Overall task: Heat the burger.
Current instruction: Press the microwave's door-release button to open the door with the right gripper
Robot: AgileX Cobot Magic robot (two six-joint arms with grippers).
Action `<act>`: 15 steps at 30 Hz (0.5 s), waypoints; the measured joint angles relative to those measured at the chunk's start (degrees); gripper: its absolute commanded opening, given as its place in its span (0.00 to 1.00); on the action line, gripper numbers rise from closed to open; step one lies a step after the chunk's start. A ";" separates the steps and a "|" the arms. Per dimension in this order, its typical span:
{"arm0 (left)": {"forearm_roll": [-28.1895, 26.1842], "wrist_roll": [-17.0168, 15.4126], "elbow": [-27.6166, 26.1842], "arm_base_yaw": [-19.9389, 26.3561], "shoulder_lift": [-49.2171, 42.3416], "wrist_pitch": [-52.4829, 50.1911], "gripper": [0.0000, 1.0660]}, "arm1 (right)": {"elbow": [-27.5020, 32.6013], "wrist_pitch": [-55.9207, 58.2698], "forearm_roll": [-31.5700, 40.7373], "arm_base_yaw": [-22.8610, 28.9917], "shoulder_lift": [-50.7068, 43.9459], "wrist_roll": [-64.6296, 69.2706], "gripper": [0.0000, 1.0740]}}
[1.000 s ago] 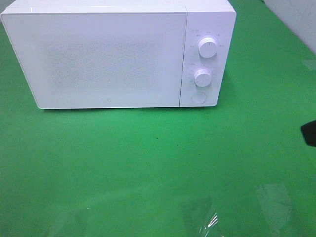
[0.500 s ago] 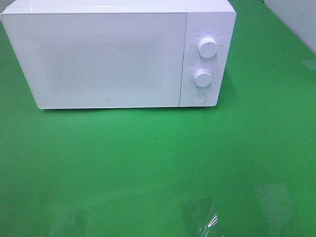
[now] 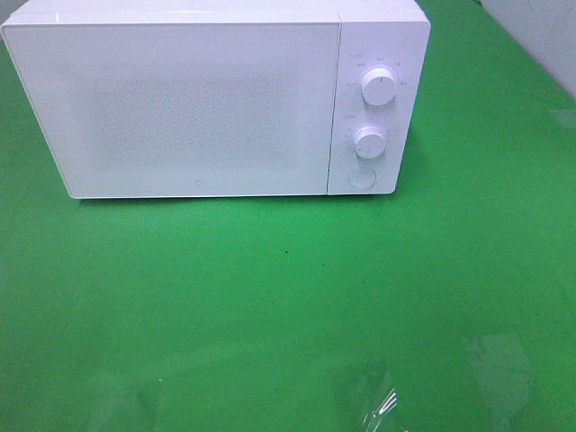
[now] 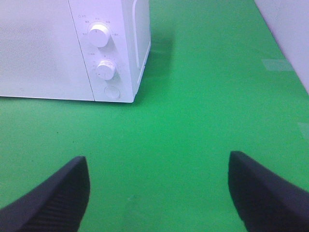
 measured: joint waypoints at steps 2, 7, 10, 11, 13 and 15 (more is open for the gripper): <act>0.00 0.00 0.00 0.00 0.00 0.00 0.82 | 0.06 0.00 0.00 -0.06 -0.06 0.06 0.71; 0.00 0.00 0.00 0.00 0.00 0.00 0.82 | 0.17 0.40 0.00 -0.06 -0.06 0.52 0.71; 0.00 0.00 0.00 0.00 0.00 0.00 0.82 | 0.57 1.03 -0.11 -0.06 -0.06 1.09 0.71; 0.00 0.00 0.00 0.00 0.00 0.00 0.82 | 1.26 2.23 -0.17 -0.06 -0.06 1.49 0.71; 0.00 0.00 0.00 0.00 0.00 0.00 0.82 | 1.49 2.64 -0.23 -0.06 -0.06 1.60 0.70; 0.00 0.00 0.00 0.00 0.00 0.00 0.82 | 1.49 2.69 -0.23 -0.06 -0.06 1.78 0.70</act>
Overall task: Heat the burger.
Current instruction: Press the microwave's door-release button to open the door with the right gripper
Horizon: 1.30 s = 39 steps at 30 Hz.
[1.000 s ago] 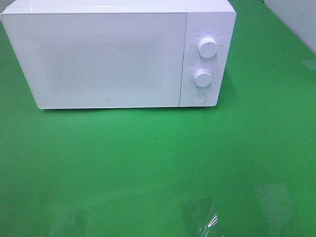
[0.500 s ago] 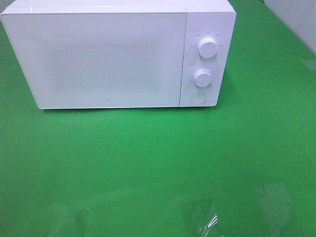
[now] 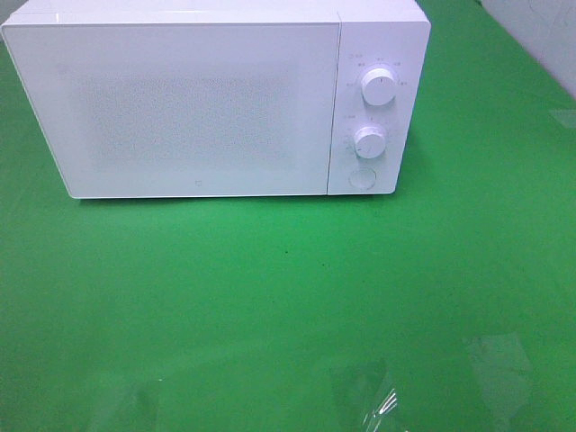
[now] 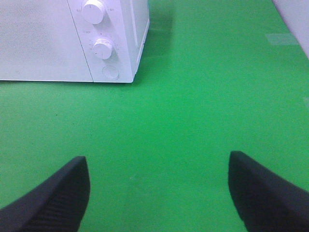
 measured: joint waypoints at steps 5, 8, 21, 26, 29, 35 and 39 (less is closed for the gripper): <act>0.00 0.00 0.00 0.00 0.00 0.00 0.82 | 0.00 0.00 0.00 0.00 0.00 0.06 0.70; 0.00 0.00 0.00 0.00 0.00 0.00 0.82 | 0.00 0.06 0.00 0.00 0.00 0.06 0.70; 0.00 0.00 0.00 0.00 0.00 0.00 0.82 | -2.35 -2.06 0.06 0.00 0.52 0.06 0.70; 0.00 0.00 0.00 0.00 0.00 0.00 0.82 | -2.98 -8.25 0.11 0.00 3.95 0.06 0.70; 0.00 0.00 0.00 0.00 0.00 0.00 0.82 | -2.18 -15.41 0.06 0.00 7.91 0.06 0.69; 0.00 0.00 0.00 0.00 0.00 0.00 0.82 | 1.72 -24.01 0.06 0.00 14.61 0.06 0.69; 0.00 0.00 0.00 0.00 0.00 0.00 0.82 | 2.92 -27.90 0.06 0.00 17.59 0.06 0.69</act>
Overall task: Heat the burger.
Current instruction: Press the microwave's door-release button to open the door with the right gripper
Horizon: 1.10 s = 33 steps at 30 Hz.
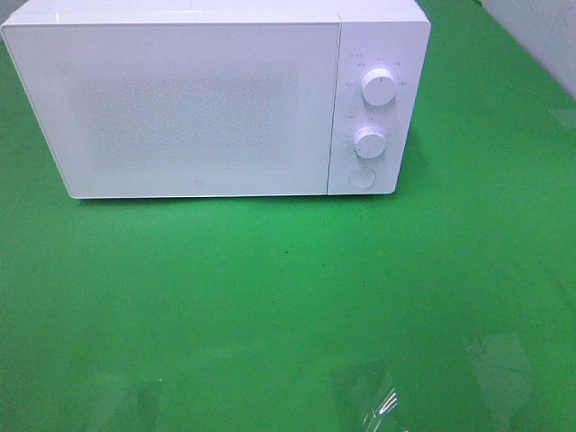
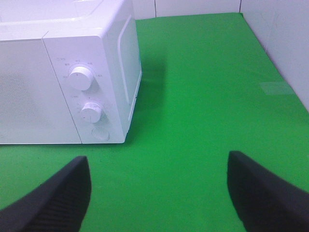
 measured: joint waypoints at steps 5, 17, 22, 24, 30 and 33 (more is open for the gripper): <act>0.00 0.00 0.00 0.00 0.00 0.00 0.82 | 0.92 -5.79 0.00 0.00 5.73 1.03 0.69; 0.00 0.00 0.00 0.00 0.00 0.00 0.82 | 0.97 -14.95 0.00 0.00 17.76 2.98 0.69; 0.00 0.00 0.00 0.00 0.00 0.00 0.82 | 2.98 -24.52 0.00 0.00 23.49 2.98 0.69; 0.00 0.00 0.00 0.00 0.00 0.00 0.82 | 4.35 -28.59 0.00 0.00 25.27 2.98 0.69; 0.00 0.00 0.00 0.00 0.00 0.00 0.82 | 8.59 -44.52 0.00 0.00 31.63 2.98 0.67; 0.00 0.00 0.00 0.00 0.00 0.00 0.82 | 9.80 -49.90 0.00 0.00 33.86 2.98 0.66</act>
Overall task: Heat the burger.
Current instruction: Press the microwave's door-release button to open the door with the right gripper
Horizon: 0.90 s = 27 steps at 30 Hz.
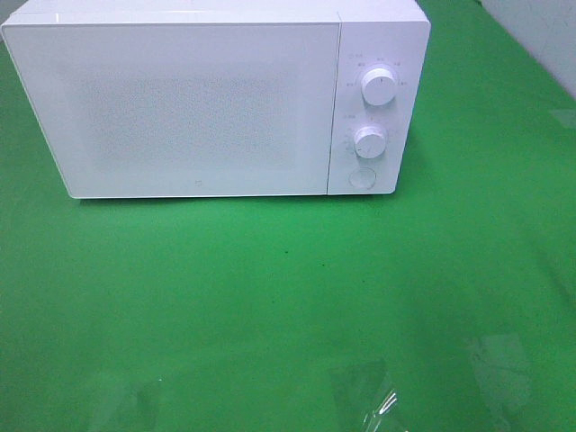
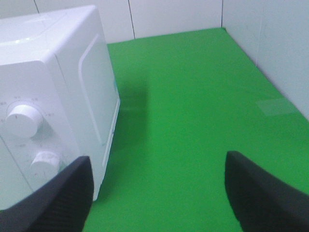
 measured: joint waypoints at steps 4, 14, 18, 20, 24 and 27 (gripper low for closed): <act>0.00 0.00 0.00 0.00 0.00 0.00 0.82 | 2.18 -10.54 0.29 0.00 4.81 0.00 0.66; 0.00 0.00 0.00 0.00 0.00 0.00 0.82 | 4.24 -25.78 10.94 7.33 20.28 -5.84 0.66; 0.00 0.00 0.00 0.00 0.00 0.00 0.82 | 4.18 -32.14 17.99 15.36 26.36 -10.26 0.66; 0.00 0.00 0.00 0.00 0.00 0.00 0.82 | 4.13 -34.03 19.42 17.02 27.56 -11.06 0.66; 0.00 0.00 0.00 0.00 0.00 0.00 0.82 | 4.13 -40.28 25.38 24.29 32.43 -12.49 0.66; 0.00 0.00 0.00 0.00 0.00 0.00 0.82 | 4.13 -44.06 30.02 29.85 35.92 -12.66 0.66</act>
